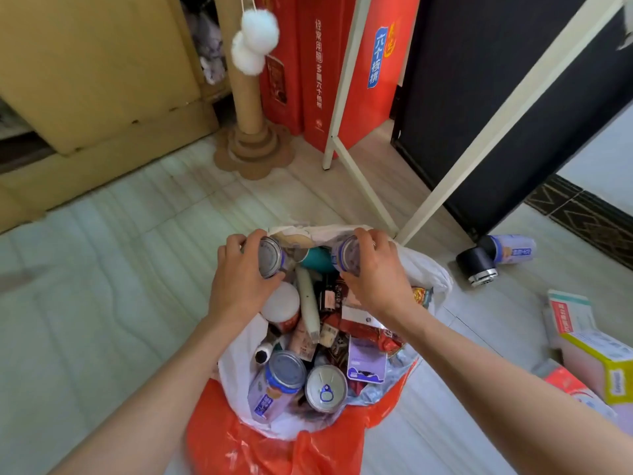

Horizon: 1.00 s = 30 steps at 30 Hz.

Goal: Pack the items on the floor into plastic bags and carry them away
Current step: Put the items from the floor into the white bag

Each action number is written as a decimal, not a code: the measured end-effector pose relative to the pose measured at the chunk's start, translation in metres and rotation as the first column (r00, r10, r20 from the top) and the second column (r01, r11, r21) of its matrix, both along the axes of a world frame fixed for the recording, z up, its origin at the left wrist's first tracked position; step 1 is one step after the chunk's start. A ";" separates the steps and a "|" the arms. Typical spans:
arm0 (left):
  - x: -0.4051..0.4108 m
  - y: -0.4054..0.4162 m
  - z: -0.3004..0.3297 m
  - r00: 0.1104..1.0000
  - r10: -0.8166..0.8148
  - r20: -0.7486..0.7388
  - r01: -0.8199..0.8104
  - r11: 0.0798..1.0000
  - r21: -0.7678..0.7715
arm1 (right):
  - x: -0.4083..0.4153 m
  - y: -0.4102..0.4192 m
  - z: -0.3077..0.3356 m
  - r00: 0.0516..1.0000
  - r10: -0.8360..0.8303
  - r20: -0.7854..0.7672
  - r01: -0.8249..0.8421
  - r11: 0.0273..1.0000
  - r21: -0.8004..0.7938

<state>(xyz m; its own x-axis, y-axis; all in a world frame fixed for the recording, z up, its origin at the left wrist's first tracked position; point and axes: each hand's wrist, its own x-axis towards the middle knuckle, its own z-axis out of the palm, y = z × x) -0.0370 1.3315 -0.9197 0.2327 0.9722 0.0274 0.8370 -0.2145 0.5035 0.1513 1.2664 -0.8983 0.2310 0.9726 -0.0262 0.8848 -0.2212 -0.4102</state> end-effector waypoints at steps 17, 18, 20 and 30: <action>0.015 0.052 -0.047 0.981 -0.167 -0.096 0.110 0.895 -0.433 | -0.006 0.044 -0.037 0.987 0.162 -0.001 -0.159 0.962 -0.224; 0.014 0.050 -0.050 0.978 -0.190 -0.085 0.136 0.892 -0.431 | -0.006 0.045 -0.038 0.987 0.162 -0.007 -0.160 0.963 -0.216; 0.013 0.048 -0.054 0.975 -0.205 -0.080 0.156 0.900 -0.407 | -0.005 0.043 -0.038 0.986 0.165 -0.024 -0.166 0.962 -0.217; 0.009 0.000 -0.027 0.922 -0.365 -0.134 0.351 0.929 -0.112 | 0.009 0.005 -0.023 0.980 0.190 -0.061 -0.199 0.953 -0.229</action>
<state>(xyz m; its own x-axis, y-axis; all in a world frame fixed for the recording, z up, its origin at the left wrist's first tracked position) -0.0282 1.3320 -0.9463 0.5606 0.8203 -0.1132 0.7791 -0.4762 0.4077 0.1599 1.2718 -0.9217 0.0321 0.9645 -0.2620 0.9048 -0.1394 -0.4024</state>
